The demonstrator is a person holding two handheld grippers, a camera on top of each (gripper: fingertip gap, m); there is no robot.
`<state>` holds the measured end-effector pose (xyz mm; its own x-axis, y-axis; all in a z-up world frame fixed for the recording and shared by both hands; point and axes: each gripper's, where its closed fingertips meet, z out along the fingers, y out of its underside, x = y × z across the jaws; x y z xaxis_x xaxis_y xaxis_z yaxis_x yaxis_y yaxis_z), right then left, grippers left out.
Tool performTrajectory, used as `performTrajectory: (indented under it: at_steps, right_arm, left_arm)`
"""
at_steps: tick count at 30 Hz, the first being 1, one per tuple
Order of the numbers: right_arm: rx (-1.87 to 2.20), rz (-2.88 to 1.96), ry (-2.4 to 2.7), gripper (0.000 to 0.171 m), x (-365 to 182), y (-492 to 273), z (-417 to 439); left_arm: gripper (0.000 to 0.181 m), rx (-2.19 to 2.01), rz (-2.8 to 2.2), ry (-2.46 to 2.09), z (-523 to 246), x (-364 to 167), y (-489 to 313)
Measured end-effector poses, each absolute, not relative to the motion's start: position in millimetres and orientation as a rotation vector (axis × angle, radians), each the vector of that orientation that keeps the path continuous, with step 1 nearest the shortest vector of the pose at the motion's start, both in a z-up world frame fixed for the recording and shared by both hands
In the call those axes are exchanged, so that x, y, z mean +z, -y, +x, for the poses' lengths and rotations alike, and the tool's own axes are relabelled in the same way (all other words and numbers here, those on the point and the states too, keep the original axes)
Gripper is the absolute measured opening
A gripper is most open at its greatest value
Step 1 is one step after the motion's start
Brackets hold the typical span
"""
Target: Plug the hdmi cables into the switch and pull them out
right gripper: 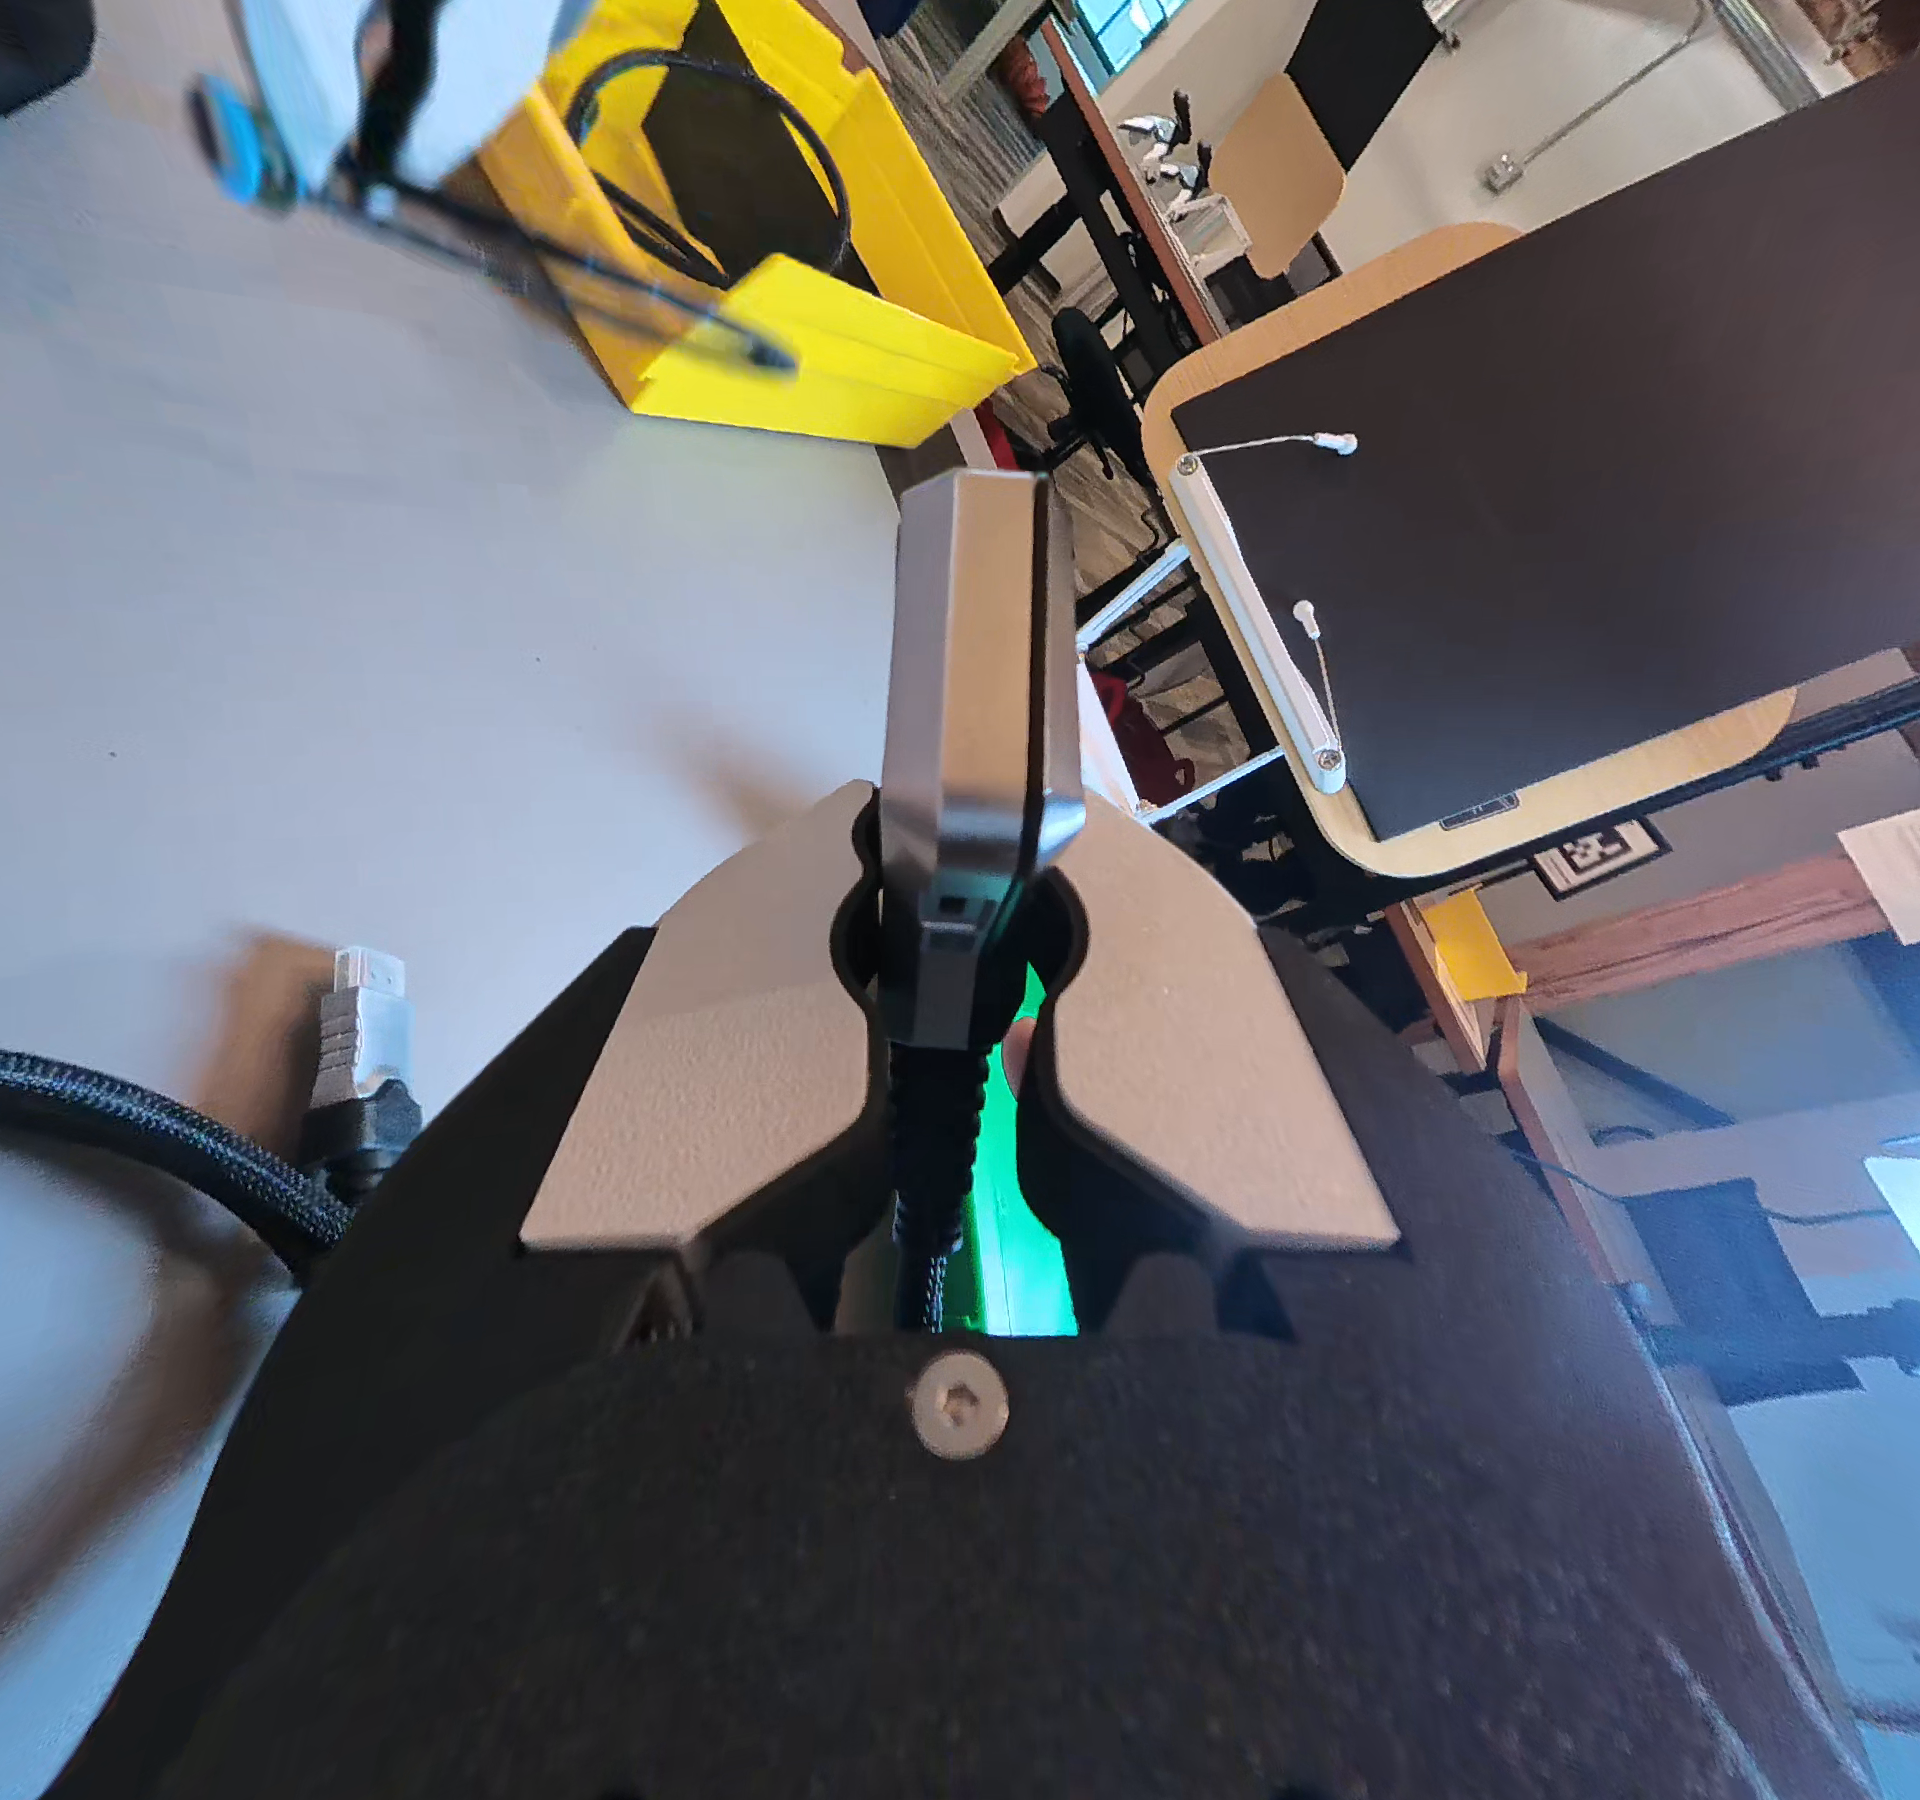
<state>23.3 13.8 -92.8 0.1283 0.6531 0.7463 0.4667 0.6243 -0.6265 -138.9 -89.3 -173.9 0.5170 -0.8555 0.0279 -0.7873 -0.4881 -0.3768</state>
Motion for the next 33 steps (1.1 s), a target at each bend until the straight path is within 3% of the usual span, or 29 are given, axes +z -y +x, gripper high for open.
performTrajectory:
  at_steps: [1,8,17,21,26,30,33]
  right_arm:
    - [0.183,-0.976,1.51,0.024,-93,-12,23]
    - [0.201,-0.946,1.551,0.024,-100,-8,22]
    - [0.223,-0.946,1.556,0.024,-101,-6,19]
    - [0.208,-0.939,1.565,0.024,-103,-4,17]
    - [0.213,-0.943,1.566,0.024,-103,-4,17]
    - [0.217,-0.945,1.563,0.024,-103,-4,19]
    - [0.232,-0.95,1.564,0.024,-103,-5,19]
  left_arm:
    - [0.007,-0.323,-2.446,-1.399,-127,-187,87]
    - [0.02,-0.436,-2.311,-1.417,-81,-216,59]
    - [0.028,-0.065,-2.178,-1.647,-125,-222,71]
    - [0.018,0.027,-2.116,-1.701,-122,-239,69]
    - [0.019,0.198,-1.932,-1.869,-138,-238,54]
    - [0.028,0.287,-2.154,-1.678,-188,-229,35]
    - [0.024,0.092,-2.145,-1.459,-170,-208,32]
